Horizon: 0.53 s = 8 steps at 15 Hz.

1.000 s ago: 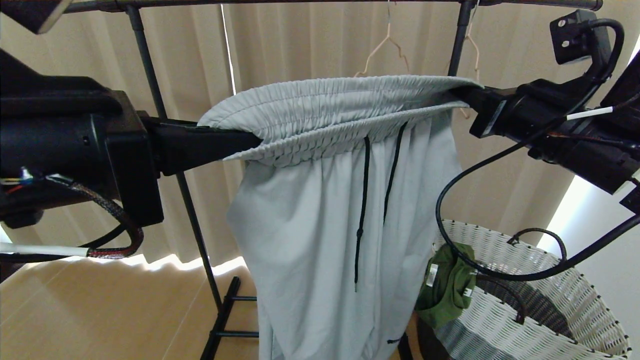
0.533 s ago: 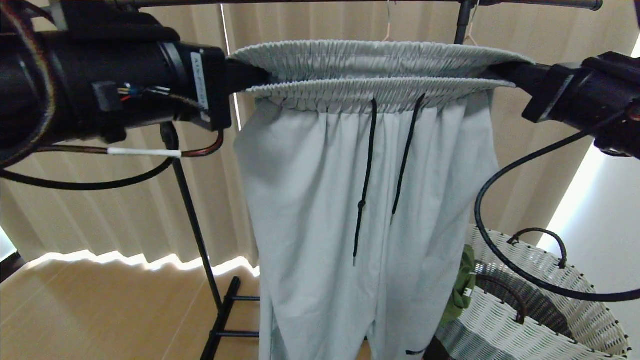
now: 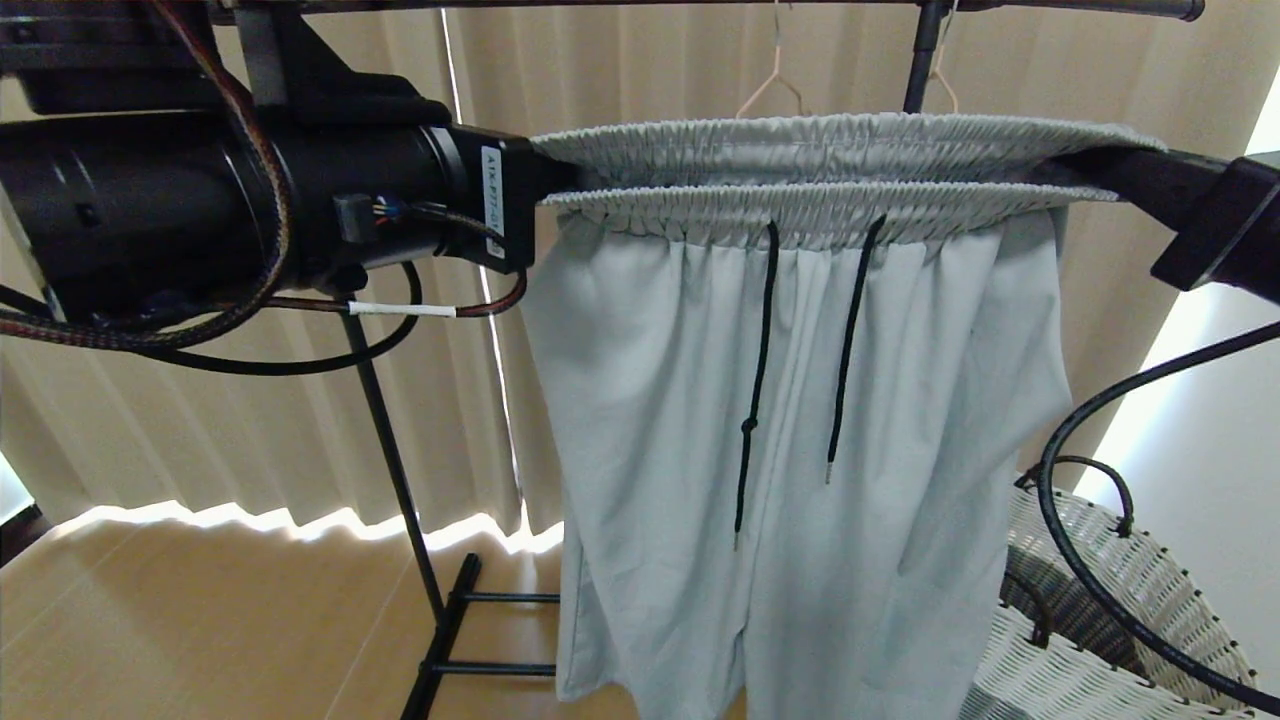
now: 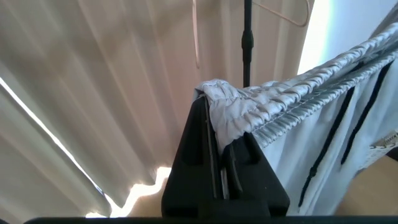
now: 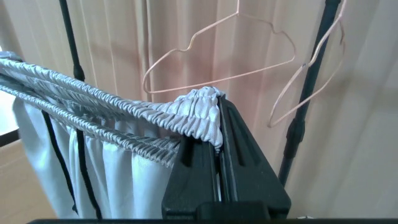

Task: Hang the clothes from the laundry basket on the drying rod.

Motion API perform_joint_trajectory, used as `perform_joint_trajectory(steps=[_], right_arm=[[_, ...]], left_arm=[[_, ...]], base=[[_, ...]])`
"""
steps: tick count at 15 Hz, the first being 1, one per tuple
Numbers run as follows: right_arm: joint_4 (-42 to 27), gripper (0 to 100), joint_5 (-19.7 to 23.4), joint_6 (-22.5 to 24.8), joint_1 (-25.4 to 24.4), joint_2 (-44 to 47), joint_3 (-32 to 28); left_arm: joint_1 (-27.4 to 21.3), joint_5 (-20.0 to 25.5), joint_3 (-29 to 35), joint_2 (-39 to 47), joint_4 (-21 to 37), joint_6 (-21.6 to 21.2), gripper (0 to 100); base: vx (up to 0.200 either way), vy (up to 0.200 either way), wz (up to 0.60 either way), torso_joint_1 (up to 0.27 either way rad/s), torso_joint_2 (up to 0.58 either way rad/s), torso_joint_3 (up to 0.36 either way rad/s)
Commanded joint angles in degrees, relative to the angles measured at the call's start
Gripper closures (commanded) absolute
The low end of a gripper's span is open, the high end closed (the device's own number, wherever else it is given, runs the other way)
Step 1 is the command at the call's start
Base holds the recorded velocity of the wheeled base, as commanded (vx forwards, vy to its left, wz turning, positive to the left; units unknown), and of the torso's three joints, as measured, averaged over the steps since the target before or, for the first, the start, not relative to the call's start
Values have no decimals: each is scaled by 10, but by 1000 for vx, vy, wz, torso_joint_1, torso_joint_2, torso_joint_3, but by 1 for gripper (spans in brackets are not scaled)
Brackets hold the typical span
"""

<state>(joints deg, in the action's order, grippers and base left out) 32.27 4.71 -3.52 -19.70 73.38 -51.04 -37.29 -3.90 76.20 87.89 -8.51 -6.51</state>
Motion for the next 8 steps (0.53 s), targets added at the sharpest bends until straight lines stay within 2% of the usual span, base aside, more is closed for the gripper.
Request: perform_joint_trajectory(steps=[1,8], right_arm=[[1,100,0,0,-1,-5,3],[-1,100,0,1,-1,-3,9]], left_arm=[[0,-1,-1,3,0,0,100],[18,-3,-1,3,3,-1,100]], base=[[0,0,0,0,0,0],[0,0,0,0,0,0]])
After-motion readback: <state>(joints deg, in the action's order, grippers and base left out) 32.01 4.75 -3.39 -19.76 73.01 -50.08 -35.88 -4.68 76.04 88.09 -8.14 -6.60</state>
